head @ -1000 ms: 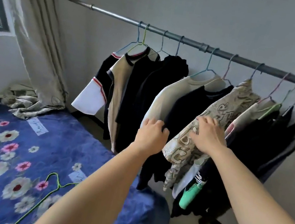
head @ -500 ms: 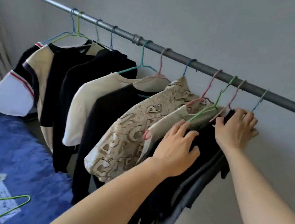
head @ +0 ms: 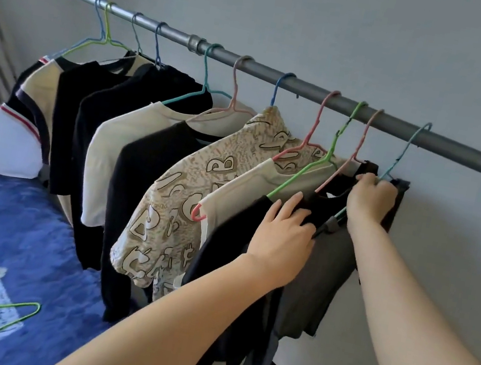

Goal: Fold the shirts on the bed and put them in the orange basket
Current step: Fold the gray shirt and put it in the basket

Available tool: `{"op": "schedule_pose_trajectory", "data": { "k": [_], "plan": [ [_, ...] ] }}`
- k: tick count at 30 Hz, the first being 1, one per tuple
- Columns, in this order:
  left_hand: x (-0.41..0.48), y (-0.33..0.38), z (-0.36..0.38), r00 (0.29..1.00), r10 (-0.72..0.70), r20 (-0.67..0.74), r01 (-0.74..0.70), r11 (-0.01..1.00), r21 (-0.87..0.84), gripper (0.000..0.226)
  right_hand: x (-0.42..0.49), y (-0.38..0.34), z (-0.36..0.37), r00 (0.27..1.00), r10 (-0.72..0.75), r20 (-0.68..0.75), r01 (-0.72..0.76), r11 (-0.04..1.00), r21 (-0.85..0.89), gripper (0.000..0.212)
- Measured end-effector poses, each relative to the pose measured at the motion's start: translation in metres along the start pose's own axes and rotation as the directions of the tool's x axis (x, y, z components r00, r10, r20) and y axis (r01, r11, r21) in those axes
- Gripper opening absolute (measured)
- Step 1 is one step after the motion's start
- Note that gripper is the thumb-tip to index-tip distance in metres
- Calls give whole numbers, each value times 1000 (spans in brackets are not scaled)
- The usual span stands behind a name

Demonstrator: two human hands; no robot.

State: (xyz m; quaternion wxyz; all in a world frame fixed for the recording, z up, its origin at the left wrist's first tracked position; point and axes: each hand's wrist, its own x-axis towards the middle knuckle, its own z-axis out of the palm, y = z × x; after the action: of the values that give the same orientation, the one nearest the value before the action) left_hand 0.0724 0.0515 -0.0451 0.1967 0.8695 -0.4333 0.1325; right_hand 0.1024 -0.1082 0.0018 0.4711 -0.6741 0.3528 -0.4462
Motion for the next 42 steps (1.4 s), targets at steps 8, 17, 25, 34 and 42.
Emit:
{"op": "schedule_pose_trajectory", "data": {
  "k": [8,17,25,34,42],
  "plan": [
    [-19,-34,-24,963,-117,-243,28,939,-342,15,-41,-59,9,972,-186,141,103,885,454,28],
    [-128,-115,-63,794,-544,-271,394,801,-451,41,-173,-78,51,671,-170,721,-187,903,386,22],
    [-263,-214,-125,549,-751,-367,628,660,-412,28,-335,-111,108,283,-108,953,-169,972,160,32],
    [-454,-293,-215,397,-814,-424,729,560,-394,27,-577,-161,161,157,-205,966,-181,956,232,36],
    [-597,-349,-295,295,-820,-491,901,410,-144,29,-723,-212,176,-10,-299,954,-136,946,295,33]
  ]
}}
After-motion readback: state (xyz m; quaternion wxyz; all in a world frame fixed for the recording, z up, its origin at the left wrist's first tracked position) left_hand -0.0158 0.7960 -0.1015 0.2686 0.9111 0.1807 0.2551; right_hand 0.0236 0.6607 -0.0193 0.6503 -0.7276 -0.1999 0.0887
